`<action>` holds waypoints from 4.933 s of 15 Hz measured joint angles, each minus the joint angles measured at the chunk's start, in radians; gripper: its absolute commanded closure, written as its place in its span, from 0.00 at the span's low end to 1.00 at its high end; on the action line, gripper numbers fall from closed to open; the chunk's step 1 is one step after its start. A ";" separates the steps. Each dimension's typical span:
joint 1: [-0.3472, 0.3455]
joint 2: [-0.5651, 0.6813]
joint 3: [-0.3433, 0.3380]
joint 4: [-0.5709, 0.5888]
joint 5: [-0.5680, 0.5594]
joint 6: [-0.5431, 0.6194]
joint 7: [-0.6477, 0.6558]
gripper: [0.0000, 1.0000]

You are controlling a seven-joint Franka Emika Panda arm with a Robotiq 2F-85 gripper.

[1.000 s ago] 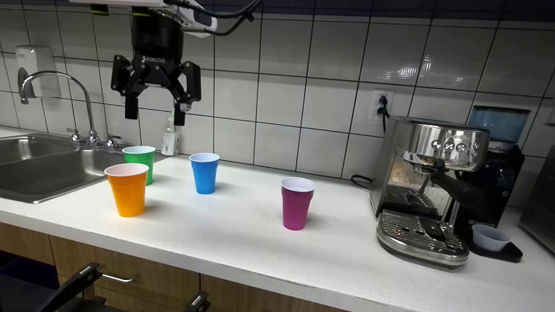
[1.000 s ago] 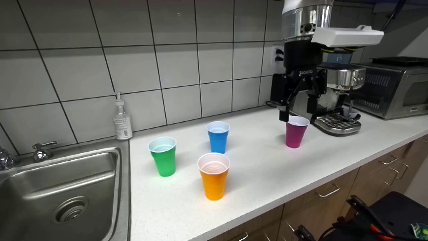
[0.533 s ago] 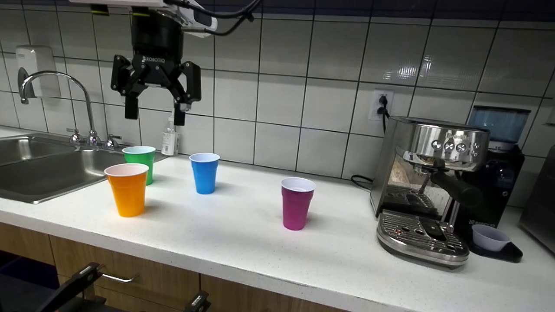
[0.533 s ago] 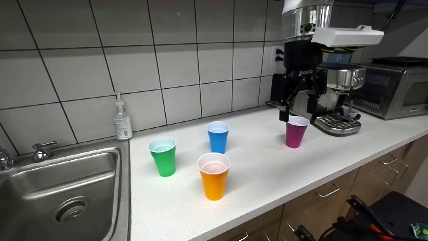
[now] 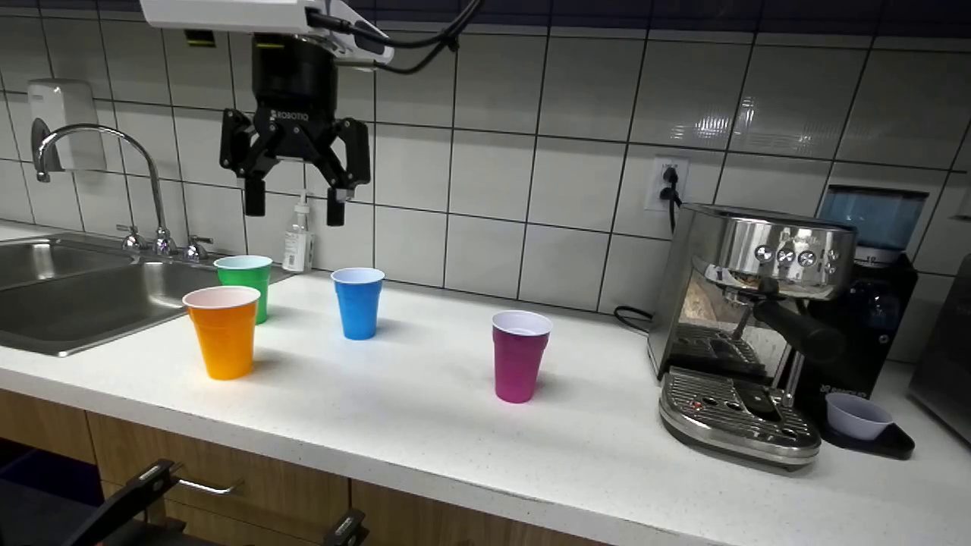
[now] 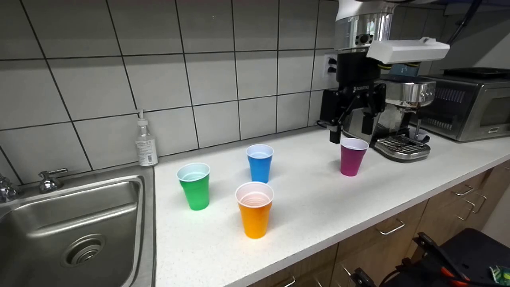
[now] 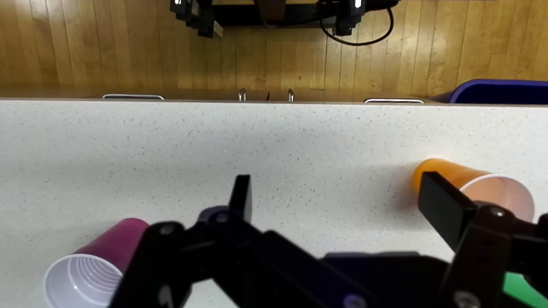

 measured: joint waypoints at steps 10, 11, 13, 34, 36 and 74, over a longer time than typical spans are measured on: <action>-0.017 0.173 -0.020 0.019 -0.023 0.200 0.000 0.00; -0.015 0.191 -0.019 0.026 -0.022 0.214 0.000 0.00; -0.009 0.221 -0.015 0.039 -0.022 0.234 0.000 0.00; 0.116 0.408 0.076 0.123 0.075 0.364 0.013 0.00; 0.121 0.441 0.085 0.136 0.075 0.388 0.027 0.00; 0.148 0.622 0.114 0.192 0.071 0.498 0.110 0.99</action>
